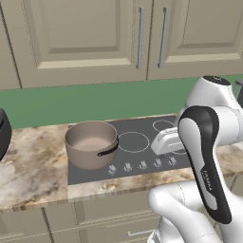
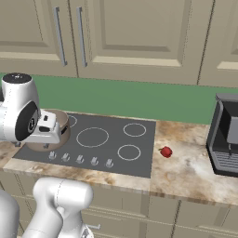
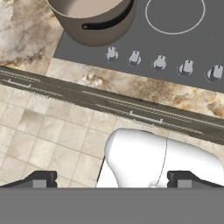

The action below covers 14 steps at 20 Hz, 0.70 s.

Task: Turn on the burner for the pot on the stove. Wait thirty seconds for the pot to heat up. Then add the bell pepper to the pot.

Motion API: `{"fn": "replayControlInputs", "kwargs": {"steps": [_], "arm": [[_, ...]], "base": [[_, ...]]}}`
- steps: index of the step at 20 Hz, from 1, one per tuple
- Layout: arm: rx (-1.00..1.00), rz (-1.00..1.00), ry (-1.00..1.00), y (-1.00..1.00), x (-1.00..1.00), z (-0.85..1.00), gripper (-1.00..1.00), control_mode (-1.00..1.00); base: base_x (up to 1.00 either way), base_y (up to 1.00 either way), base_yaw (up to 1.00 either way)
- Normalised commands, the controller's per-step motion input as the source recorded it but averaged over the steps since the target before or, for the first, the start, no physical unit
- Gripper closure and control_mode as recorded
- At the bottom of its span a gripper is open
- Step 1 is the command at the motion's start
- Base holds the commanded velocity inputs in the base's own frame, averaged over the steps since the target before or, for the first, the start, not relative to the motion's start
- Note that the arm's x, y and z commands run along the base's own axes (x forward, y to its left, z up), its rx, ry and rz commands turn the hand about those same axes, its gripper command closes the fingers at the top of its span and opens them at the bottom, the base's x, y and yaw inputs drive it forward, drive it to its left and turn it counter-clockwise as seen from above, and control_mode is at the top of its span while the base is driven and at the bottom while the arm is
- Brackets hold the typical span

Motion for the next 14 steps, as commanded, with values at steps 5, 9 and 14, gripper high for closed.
{"fn": "replayControlInputs", "kwargs": {"steps": [5, 9, 14], "arm": [[0.00, 0.00, 0.00, 0.00, 0.00, 0.00, -1.00, -1.00], [0.00, 0.00, 0.00, 0.00, 0.00, 0.00, -1.00, -1.00], [0.00, 0.00, 0.00, 0.00, 0.00, 0.00, -1.00, -1.00]], "base": [[0.00, 0.00, 0.00], [0.00, 0.00, 0.00], [0.00, 0.00, 0.00]]}}
